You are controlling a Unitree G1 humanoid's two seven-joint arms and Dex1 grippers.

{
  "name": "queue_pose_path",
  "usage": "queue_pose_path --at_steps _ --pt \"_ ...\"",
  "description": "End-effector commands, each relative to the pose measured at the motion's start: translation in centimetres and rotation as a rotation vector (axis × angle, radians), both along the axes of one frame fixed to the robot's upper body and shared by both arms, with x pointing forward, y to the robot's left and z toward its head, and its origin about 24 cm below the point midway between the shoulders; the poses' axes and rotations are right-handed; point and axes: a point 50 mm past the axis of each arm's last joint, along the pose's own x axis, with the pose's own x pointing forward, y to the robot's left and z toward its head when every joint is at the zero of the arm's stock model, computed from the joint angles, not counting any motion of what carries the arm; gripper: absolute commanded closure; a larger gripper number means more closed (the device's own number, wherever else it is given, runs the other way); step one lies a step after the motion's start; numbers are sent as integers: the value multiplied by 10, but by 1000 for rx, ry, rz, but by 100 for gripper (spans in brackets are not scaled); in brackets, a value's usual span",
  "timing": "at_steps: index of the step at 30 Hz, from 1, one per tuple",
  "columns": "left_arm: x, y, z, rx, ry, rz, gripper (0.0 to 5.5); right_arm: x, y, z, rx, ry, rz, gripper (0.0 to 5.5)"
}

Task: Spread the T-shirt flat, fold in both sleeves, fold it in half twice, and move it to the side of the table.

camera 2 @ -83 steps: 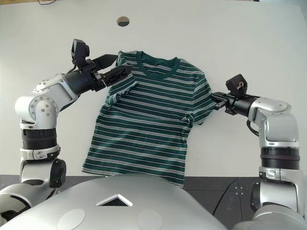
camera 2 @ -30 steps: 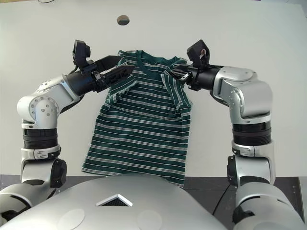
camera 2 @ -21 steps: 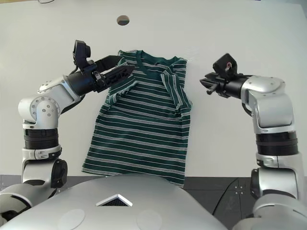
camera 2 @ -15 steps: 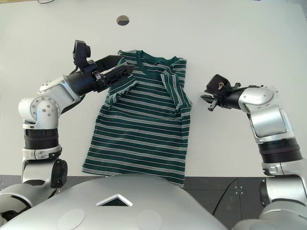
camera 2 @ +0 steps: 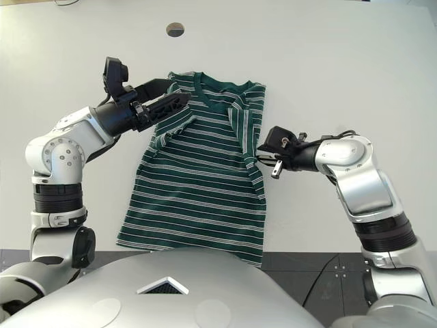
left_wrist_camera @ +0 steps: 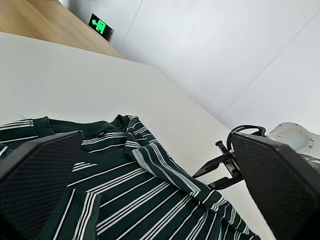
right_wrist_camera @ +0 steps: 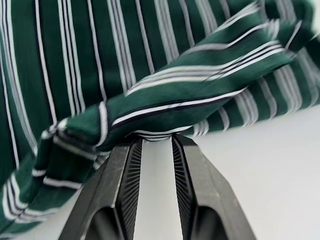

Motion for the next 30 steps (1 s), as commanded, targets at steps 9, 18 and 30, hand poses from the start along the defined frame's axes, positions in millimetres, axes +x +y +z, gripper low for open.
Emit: queue_pose_path --at_steps 9,18,30 --pt "2 2 -2 11 -3 8 0 -5 36 17 176 8 47 440" --pt "2 15 -5 37 -29 41 0 58 26 57 530 -164 -221 440" --pt "3 21 2 52 -65 43 0 77 17 -44 -187 -101 23 440"
